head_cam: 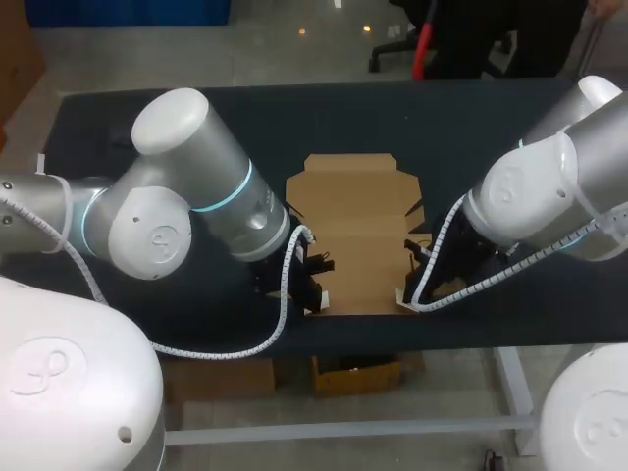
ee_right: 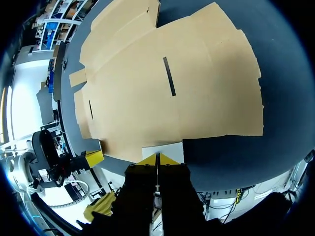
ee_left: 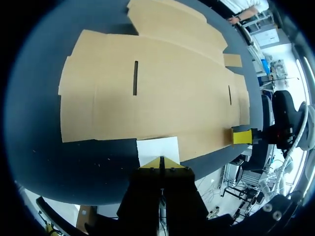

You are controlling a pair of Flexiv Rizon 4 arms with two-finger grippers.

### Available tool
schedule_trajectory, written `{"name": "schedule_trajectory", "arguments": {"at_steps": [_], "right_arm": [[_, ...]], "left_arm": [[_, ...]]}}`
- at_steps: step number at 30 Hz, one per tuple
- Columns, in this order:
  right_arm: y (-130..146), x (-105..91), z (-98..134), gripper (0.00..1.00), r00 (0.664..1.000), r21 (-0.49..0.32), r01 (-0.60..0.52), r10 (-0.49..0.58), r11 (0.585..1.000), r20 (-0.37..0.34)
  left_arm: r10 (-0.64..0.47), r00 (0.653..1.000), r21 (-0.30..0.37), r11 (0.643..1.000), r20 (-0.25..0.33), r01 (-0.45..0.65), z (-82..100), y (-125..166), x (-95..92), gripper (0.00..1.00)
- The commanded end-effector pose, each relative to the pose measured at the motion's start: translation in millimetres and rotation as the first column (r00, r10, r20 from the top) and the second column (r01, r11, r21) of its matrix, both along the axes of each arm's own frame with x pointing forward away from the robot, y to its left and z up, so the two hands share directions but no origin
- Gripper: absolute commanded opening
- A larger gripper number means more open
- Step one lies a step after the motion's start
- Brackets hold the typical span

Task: Assemble the packaging by folding the flat box into shape, placing the metal phone stand inside, and closing the box properly

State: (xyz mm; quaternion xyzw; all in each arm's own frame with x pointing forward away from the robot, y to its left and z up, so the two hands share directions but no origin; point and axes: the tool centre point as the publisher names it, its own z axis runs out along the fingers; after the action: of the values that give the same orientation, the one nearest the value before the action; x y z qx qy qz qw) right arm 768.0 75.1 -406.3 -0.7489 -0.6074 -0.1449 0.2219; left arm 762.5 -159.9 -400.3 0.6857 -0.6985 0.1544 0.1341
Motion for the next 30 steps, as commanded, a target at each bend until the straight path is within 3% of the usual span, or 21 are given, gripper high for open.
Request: {"name": "schedule_trajectory", "arguments": {"at_steps": [1,23,30], "right_arm": [[0.7,-4.3,-4.1,0.00,1.000,-0.020,0.016,-0.016,1.000,0.003],[-1.5,-4.0,-17.2,0.00,0.999,-0.027,0.026,-0.026,0.999,-0.023],[2.5,-3.5,-22.9,0.00,0.999,-0.062,0.032,-0.034,0.998,-0.036]], "left_arm": [[0.002,1.000,0.009,1.000,0.005,-0.002,-1.2,-3.1,-0.6,0.00],[-0.015,1.000,0.011,1.000,-0.008,0.015,-10.9,-10.6,3.3,0.00],[-0.006,1.000,0.014,1.000,-0.013,0.007,-19.1,-9.4,3.3,0.00]]}}
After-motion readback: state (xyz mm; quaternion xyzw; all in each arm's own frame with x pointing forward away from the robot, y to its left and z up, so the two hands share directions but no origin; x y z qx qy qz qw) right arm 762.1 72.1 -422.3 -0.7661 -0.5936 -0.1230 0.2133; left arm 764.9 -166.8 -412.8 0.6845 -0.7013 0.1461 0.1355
